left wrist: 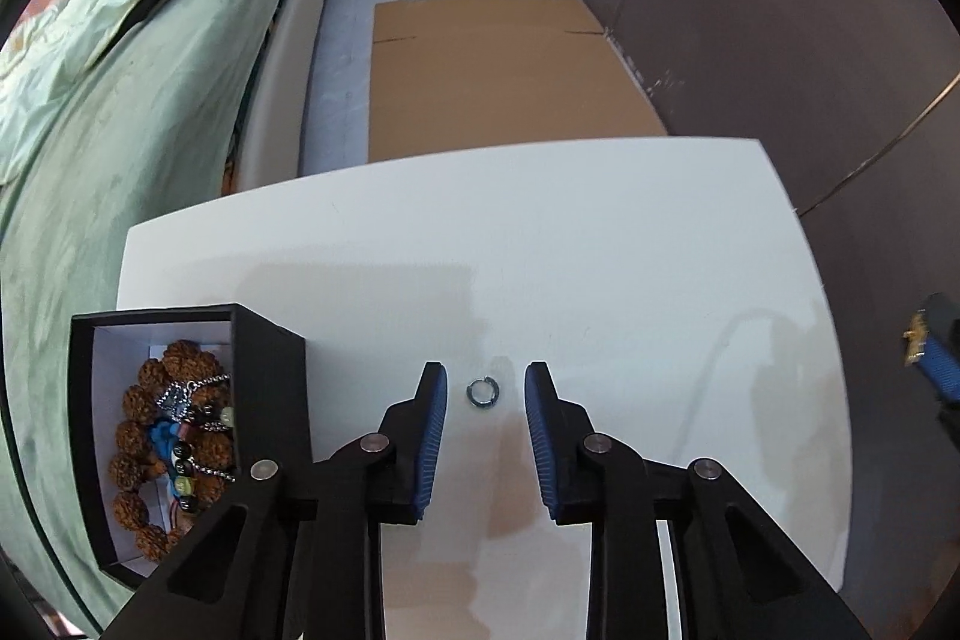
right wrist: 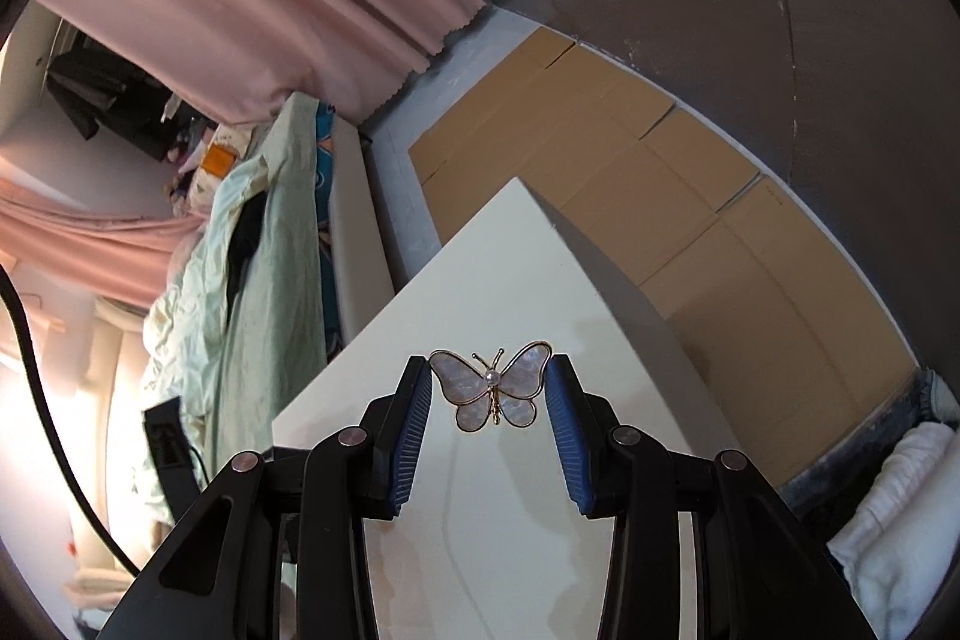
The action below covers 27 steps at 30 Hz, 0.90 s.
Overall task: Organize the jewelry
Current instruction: 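Grasp the small silver ring with the left gripper while the right holds the butterfly pendant, then carry the silver ring into the box and open the left gripper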
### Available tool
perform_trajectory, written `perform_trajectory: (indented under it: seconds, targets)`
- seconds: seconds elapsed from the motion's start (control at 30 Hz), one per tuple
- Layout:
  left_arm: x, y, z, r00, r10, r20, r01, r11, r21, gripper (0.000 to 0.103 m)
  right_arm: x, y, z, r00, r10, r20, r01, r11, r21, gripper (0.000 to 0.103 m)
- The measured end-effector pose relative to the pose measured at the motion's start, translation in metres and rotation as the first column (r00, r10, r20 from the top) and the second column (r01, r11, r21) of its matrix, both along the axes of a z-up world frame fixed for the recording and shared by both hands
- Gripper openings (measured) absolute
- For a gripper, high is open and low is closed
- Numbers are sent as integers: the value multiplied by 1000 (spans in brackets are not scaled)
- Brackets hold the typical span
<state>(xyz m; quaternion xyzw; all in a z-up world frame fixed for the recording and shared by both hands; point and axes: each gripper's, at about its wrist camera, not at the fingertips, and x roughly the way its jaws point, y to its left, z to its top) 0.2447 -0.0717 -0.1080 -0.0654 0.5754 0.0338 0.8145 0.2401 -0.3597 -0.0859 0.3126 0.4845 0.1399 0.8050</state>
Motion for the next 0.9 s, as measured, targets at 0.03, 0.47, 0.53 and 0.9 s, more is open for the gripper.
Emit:
perform_trajectory:
  seconds: [0.03,0.47,0.53,0.9]
  targets:
    - [0,-2,-2,1000,-1,-9,1,1000,11,28,0,-1,0,1000,0,1,0,1000,4,40]
    - [-2,-14,-16,1000,-9,-25,12,996,83,14,-15,-4,12,999,6,36,-7,1000,23,40]
    - [-6,-13,-11,1000,-11,-10,11,997,77,14,-17,-5,13,999,7,36,-7,1000,19,40]
    - [-38,15,42,994,-4,111,3,1000,11,14,-31,17,23,996,38,75,-38,999,7,40]
